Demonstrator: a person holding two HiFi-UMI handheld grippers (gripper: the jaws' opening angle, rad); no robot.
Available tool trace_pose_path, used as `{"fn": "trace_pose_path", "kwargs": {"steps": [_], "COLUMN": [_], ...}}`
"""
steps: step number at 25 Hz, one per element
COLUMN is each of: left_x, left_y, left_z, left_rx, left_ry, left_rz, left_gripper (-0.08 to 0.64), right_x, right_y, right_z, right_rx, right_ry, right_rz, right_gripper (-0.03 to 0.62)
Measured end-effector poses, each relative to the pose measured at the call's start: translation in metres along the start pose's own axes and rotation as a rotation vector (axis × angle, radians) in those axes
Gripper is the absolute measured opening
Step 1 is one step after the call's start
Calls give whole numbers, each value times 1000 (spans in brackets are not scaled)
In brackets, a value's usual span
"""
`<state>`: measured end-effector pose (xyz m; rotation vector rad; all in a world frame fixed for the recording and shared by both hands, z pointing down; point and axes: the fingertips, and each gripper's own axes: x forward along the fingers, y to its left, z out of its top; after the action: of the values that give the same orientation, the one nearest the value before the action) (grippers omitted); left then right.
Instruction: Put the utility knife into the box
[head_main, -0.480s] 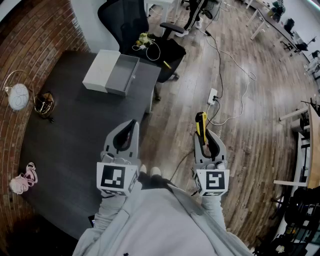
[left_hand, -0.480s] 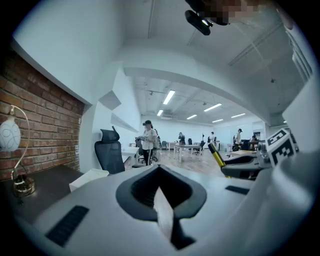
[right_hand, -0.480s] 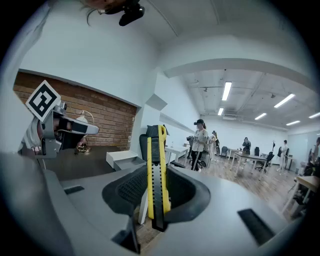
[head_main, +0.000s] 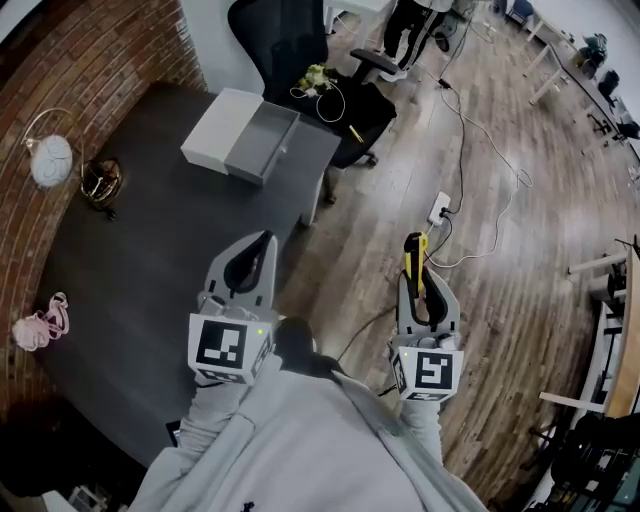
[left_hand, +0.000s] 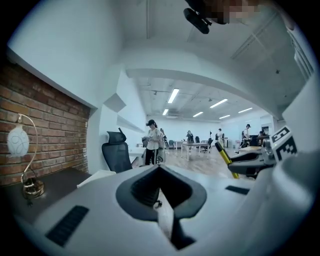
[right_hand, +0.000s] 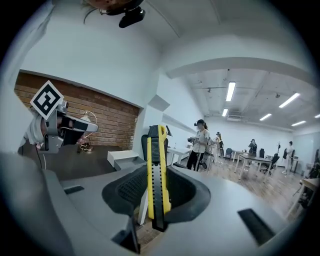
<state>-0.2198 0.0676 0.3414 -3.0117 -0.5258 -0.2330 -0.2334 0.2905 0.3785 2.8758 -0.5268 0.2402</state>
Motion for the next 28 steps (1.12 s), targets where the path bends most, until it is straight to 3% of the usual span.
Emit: {"fn": "trace_pose_path", "kwargs": {"steps": [9, 15, 21, 28], "left_x": [63, 132, 203, 238], "left_y": [12, 33, 72, 115], "left_z": [1, 15, 31, 13], "left_rx": [4, -25, -34, -86], "left_ry": [5, -19, -37, -5], "left_rz": [-4, -15, -13, 22], "left_gripper": [20, 20, 20, 20], "right_x": [58, 125, 200, 267], "right_y": [-29, -46, -63, -60], "right_z": [-8, 12, 32, 31], "right_rx": [38, 13, 11, 24], "right_ry": [16, 25, 25, 63], "right_rz": [13, 47, 46, 85], "right_gripper": [129, 129, 129, 129]}}
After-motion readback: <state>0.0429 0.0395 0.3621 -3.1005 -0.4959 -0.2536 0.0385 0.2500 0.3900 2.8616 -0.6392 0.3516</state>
